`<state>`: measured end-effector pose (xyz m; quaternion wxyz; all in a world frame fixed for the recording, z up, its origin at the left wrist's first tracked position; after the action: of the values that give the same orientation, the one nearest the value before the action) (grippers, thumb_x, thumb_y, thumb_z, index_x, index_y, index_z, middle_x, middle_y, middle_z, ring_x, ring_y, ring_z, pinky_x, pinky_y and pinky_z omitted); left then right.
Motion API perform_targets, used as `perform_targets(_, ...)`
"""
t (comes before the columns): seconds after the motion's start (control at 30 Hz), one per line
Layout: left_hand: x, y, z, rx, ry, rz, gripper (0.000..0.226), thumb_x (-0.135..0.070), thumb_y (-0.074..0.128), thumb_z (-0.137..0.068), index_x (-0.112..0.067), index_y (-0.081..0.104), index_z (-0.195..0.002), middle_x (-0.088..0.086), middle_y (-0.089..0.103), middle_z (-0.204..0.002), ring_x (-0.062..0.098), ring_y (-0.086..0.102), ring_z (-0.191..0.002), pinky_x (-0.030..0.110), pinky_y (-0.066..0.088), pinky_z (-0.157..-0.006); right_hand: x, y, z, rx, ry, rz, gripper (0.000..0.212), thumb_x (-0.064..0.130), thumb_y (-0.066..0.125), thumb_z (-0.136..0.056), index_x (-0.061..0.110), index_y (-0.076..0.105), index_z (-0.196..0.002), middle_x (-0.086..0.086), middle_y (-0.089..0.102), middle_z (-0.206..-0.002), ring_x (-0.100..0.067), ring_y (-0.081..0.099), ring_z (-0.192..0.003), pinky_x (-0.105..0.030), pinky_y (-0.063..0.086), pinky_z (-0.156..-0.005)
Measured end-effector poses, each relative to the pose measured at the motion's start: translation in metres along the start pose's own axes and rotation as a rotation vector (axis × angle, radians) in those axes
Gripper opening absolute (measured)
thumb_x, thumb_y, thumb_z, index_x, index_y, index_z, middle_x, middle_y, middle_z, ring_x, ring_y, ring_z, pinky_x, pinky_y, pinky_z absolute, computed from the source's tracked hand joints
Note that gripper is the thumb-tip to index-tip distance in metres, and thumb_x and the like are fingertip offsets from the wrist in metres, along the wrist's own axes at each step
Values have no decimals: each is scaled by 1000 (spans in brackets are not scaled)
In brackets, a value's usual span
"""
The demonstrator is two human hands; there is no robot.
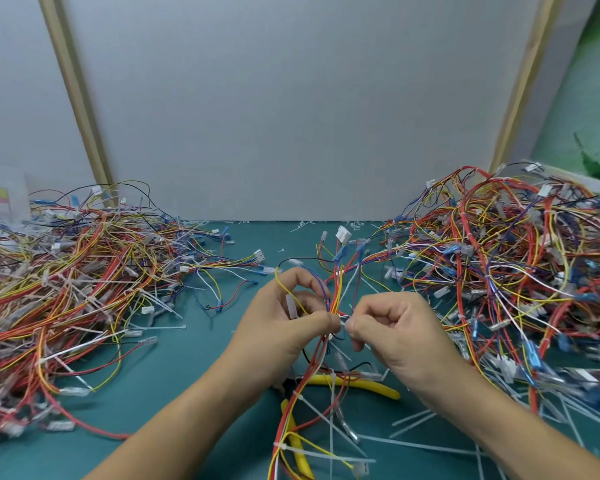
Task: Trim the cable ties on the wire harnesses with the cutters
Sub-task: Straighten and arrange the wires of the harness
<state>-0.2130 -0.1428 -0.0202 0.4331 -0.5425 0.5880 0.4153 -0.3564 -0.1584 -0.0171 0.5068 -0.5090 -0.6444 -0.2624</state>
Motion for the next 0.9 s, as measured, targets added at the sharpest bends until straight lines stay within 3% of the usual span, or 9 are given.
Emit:
perform_targets(0.23, 2, -2, -1, 15, -22, 6, 22, -9, 75, -66, -23, 63, -80, 4, 60, -64, 18, 55, -66, 18, 45, -65, -1, -3, -2, -3, -23, 17, 29, 6, 64, -77, 14, 60, -50, 9, 44, -37, 1, 30, -34, -8, 24, -41)
perform_targets(0.33, 0, -6, -2, 75, -33, 17, 18, -23, 74, -78, -11, 69, -90, 10, 73, -79, 17, 64, -69, 19, 49, -63, -2, -10, -2, -28, -13, 30, 26, 13, 59, -74, 16, 59, -48, 8, 41, -37, 0, 29, -36, -10, 24, -41)
perform_targets(0.4, 0, -19, -6, -33, -36, 78, 31, -35, 65, -87, -4, 70, -91, 16, 75, -86, 20, 68, -69, 23, 53, -60, -2, -18, -2, -71, -20, 22, 26, 13, 55, -74, 16, 58, -48, 9, 43, -38, -1, 35, -37, -7, 27, -42)
perform_targets(0.47, -1, -42, -11, -261, 39, 97, 31, -34, 59, -95, -6, 70, -87, 13, 75, -80, 19, 66, -65, 21, 51, -55, -4, -23, -3, -118, -24, 13, 28, 13, 53, -75, 16, 57, -48, 12, 44, -40, 0, 41, -38, -5, 31, -43)
perform_targets(0.53, -2, -63, -12, -472, 137, -109, 19, -23, 55, -96, -14, 70, -87, 0, 73, -75, 9, 62, -65, 16, 46, -56, -7, -25, -4, -166, -14, 25, 28, 14, 52, -75, 14, 55, -47, 12, 42, -40, -1, 39, -39, -5, 31, -44)
perform_targets(0.6, 0, -72, -14, -539, 112, -353, 21, -12, 52, -93, -22, 69, -86, -11, 71, -75, 2, 59, -66, 12, 43, -58, -9, -28, -4, -214, 2, 51, 27, 16, 51, -74, 9, 52, -48, 11, 39, -40, -3, 35, -40, -8, 29, -43)
perform_targets(0.73, 21, -64, -21, -286, -192, -763, 13, -16, 56, -89, -24, 67, -91, -10, 68, -84, 13, 60, -77, 26, 47, -70, -8, -33, -2, -290, 15, 55, 27, 19, 52, -75, 12, 51, -49, 8, 36, -43, -8, 30, -42, -13, 26, -42)
perform_targets(0.83, 27, -52, -18, -37, -328, -615, 26, -30, 59, -80, -10, 72, -91, -4, 73, -84, 10, 63, -76, 19, 47, -70, -11, -41, -3, -353, 41, -20, 35, 16, 56, -86, 19, 52, -51, -12, 26, -52, -24, 19, -49, -33, 14, -50)
perform_targets(0.9, 24, -43, -15, 108, -327, -445, 16, -16, 63, -83, -3, 71, -88, 0, 76, -82, 9, 63, -70, 12, 43, -59, -15, -45, -4, -390, 63, -30, 32, 20, 58, -87, 20, 55, -55, -12, 23, -55, -25, 14, -52, -42, 13, -52)
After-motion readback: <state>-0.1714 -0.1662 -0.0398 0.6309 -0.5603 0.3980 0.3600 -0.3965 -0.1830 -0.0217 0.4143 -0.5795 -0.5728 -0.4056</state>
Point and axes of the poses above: each hand's wrist, its own z-axis away from the middle knuckle, its own y-axis out of the palm, x = y × z, the point moved 5 cm from there along -z, towards the middle knuckle
